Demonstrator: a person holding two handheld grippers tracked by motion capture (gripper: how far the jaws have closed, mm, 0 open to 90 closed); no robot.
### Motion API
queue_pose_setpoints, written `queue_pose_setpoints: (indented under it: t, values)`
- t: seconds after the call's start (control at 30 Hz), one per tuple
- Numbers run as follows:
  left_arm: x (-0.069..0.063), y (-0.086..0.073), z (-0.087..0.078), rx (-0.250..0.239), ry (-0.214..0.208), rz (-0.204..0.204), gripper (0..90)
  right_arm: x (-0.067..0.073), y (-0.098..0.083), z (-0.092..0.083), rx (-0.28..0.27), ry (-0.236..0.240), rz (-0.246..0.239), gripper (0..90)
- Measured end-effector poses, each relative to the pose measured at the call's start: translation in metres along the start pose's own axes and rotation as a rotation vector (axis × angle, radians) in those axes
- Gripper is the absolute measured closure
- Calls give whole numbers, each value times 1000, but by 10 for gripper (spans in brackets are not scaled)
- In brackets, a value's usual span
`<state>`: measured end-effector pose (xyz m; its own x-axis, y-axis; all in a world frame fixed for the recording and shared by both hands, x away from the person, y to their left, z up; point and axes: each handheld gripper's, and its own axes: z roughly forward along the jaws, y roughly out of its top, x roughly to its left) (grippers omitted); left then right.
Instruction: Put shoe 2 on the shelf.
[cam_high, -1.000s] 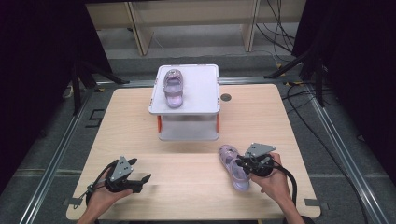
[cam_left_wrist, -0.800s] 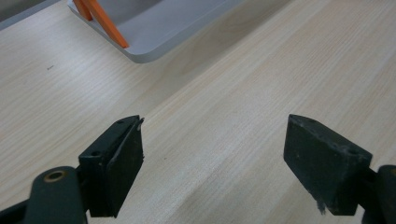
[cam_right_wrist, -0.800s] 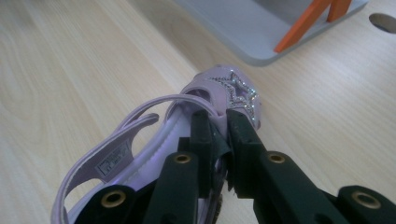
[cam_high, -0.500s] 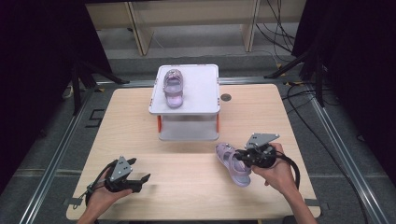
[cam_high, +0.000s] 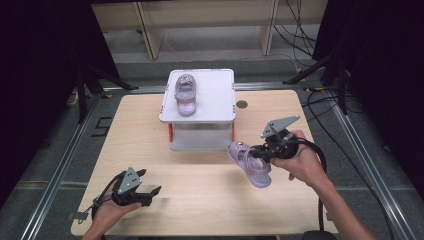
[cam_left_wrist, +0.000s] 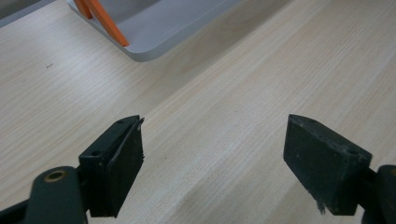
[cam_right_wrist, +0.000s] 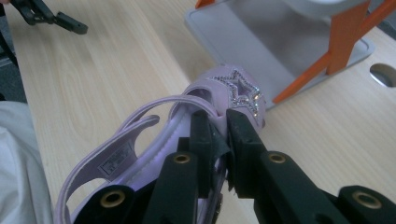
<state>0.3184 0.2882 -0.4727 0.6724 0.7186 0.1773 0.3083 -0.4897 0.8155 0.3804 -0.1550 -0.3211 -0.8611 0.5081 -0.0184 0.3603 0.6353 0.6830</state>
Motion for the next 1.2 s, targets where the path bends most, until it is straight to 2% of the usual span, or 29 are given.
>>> queue_pose_setpoints:
  t: [0.17,0.37,0.5,0.57,0.6,0.63,0.67,0.73,0.77,0.83,0.87,0.9,0.97,1.0,1.03,1.07,1.1,1.17,1.2]
  values:
    - [1,0,-1,9,-11,1,194,-3,22,-3,30,10,-62,819]
    - [1,0,-1,7,-9,2,194,1,48,-12,40,6,-86,819]
    - [2,1,-2,12,-2,18,195,-1,62,-14,23,35,-82,820]
    - [1,0,-2,4,-6,4,194,-2,69,-15,15,53,-77,820]
    - [1,0,-2,1,-9,-2,194,-4,73,-16,-4,46,-88,820]
    - [2,0,-2,10,-6,6,194,-5,77,-17,-7,51,-88,820]
    - [1,0,-1,-9,-9,-15,195,-5,80,-18,-16,55,-73,820]
    - [1,0,-1,1,-14,-9,195,-7,87,-19,-31,64,-82,820]
    - [2,1,-2,10,-1,17,195,-7,91,-20,-36,70,-69,821]
    - [2,1,-2,11,-3,16,194,-10,99,-20,-53,78,-62,822]
    - [1,1,-1,-1,-7,-1,194,-13,104,-19,-66,75,-70,822]
    - [1,0,-2,1,-7,0,195,-13,106,-18,-64,87,-39,823]
    - [0,0,-1,-13,4,-6,194,-19,115,-15,-83,95,-13,824]
    - [0,0,-2,-10,-11,-15,195,-22,118,-13,-91,97,-3,824]
    - [2,1,-3,12,-9,4,194,-25,121,-11,-99,101,5,825]
    - [3,1,-3,8,-7,11,194,-27,124,-9,-106,101,18,825]
    - [2,1,-3,-5,-7,-3,195,-30,127,-6,-110,99,22,826]
    - [2,1,-3,-5,-7,0,194,-36,132,-2,-117,98,44,826]
    - [1,0,-3,-14,-10,-12,194,-39,135,0,-120,91,50,826]
